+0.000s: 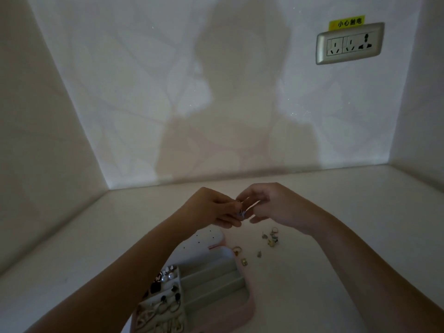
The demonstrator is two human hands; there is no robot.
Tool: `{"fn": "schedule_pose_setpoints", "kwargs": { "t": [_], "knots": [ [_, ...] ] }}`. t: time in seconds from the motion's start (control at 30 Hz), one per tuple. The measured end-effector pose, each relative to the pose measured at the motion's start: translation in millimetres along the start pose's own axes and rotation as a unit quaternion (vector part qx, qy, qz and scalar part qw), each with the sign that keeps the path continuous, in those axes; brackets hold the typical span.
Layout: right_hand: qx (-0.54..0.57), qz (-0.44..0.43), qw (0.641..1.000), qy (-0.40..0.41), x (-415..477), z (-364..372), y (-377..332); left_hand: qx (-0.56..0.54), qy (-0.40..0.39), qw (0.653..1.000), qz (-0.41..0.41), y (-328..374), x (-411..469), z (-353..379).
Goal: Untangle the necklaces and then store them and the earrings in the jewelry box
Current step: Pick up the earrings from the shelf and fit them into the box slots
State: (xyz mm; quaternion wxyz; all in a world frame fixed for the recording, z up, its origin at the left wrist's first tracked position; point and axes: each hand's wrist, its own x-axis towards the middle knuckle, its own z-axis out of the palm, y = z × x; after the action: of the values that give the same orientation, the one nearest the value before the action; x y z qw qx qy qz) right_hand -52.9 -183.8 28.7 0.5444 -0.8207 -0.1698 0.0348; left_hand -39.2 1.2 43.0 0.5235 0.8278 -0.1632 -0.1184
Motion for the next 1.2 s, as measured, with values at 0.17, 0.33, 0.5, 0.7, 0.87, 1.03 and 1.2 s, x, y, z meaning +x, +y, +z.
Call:
{"fn": "schedule_pose_setpoints", "kwargs": {
  "t": [0.17,0.33,0.5,0.7,0.87,1.03,1.2],
  "knots": [
    [0.046,-0.04,0.998,-0.027,-2,14,-3,-0.118,0.013,0.992,-0.049,-1,-19,-4],
    [0.059,-0.106,0.992,0.029,-4,39,-8,-0.134,0.055,0.989,-0.039,-6,-42,-12],
    [0.039,-0.169,0.984,0.048,-14,64,-14,-0.151,0.108,0.982,-0.039,-15,-70,-20],
    [0.083,-0.177,0.981,0.017,-20,87,-22,-0.159,0.082,0.984,-0.018,-28,-97,-36],
    [0.107,-0.2,0.974,0.025,-17,97,-32,-0.15,0.062,0.987,0.0,-29,-104,-49],
    [0.067,-0.194,0.979,-0.013,-10,102,-46,-0.131,0.063,0.989,0.007,-37,-109,-63],
    [-0.147,-0.276,0.95,-0.002,-1,101,-72,-0.074,0.092,0.992,0.048,-37,-114,-76]
  ]
}}
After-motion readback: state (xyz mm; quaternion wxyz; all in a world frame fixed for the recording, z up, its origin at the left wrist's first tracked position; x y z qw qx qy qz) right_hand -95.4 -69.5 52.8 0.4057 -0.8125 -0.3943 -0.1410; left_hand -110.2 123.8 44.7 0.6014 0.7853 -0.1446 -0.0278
